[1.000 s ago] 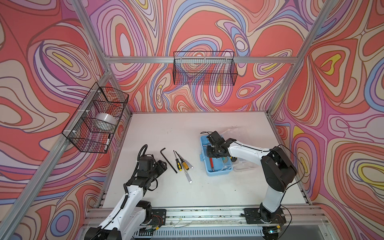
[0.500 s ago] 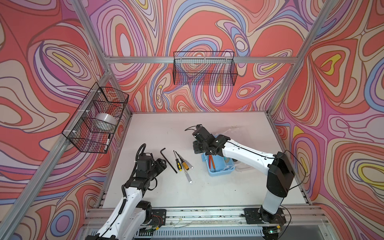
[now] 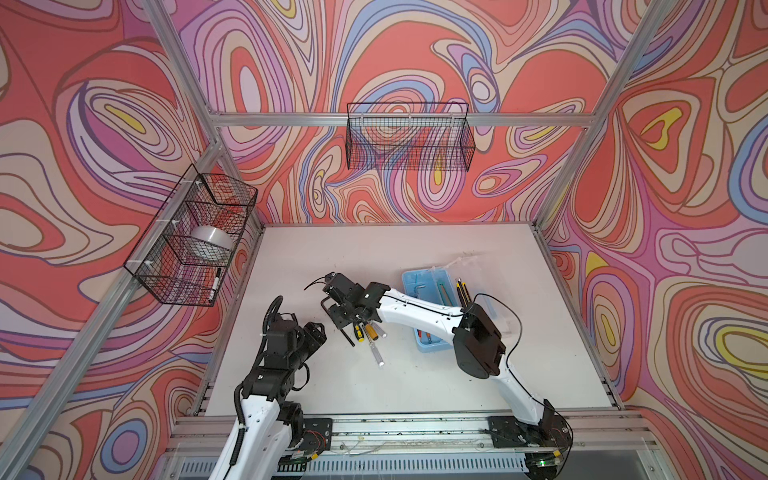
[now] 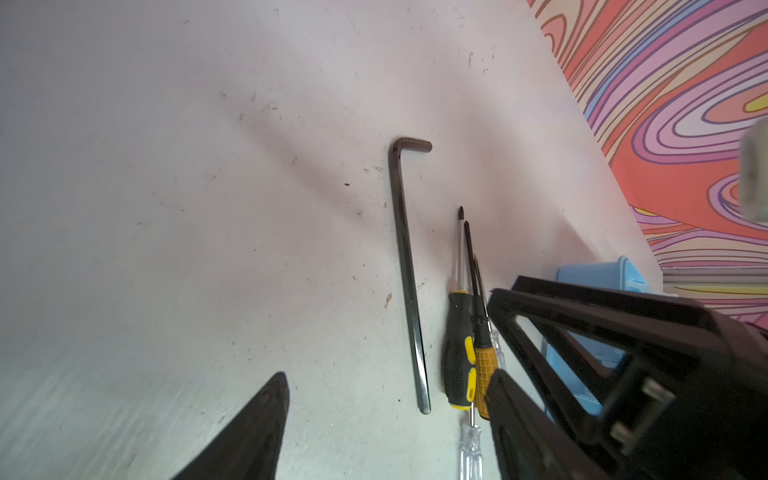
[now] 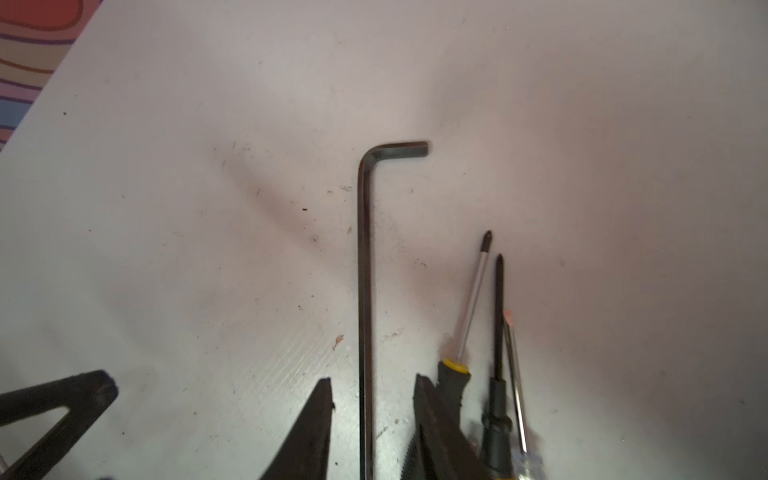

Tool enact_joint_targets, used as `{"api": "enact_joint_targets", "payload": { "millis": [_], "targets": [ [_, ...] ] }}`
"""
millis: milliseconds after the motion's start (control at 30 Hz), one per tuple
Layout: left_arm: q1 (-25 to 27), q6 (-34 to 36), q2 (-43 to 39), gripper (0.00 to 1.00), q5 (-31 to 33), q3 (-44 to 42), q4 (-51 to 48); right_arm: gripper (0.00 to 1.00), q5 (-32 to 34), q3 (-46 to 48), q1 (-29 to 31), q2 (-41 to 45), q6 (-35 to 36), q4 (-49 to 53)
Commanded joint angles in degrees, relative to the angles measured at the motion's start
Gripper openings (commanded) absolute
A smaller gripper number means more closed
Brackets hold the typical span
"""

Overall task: Pack the tool kit
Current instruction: 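Lower the right gripper around the black hex key and close it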

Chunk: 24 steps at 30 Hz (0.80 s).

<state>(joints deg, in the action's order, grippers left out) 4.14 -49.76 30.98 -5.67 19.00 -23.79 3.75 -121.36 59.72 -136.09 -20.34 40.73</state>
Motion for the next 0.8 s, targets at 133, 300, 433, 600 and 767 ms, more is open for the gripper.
{"api": "enact_joint_targets", "payload": {
  "millis": [133,300,433,600,767],
  "targets": [
    [-1.0,-1.3,-4.1,0.76,1.3,-1.8,-4.8,0.36,-0.7,-9.2,0.3,-7.9,2.2,3.1],
    [-1.2,-0.9,-2.2,0.76,-0.3,-1.8,-3.2,0.29,-0.1,-11.5,0.3,-10.7,2.2,4.0],
    [-1.4,-0.8,-0.8,0.76,-1.1,-2.1,-1.7,0.27,1.9,-11.6,0.3,-11.6,2.6,4.3],
    [-1.5,-0.9,0.3,0.76,-1.6,-2.3,-0.8,0.31,1.7,-13.1,0.4,-12.9,3.0,5.3],
    [-1.5,-0.8,0.2,0.76,-1.7,-2.5,-0.6,0.29,1.9,-12.9,0.3,-13.5,3.0,5.1]
  ]
}}
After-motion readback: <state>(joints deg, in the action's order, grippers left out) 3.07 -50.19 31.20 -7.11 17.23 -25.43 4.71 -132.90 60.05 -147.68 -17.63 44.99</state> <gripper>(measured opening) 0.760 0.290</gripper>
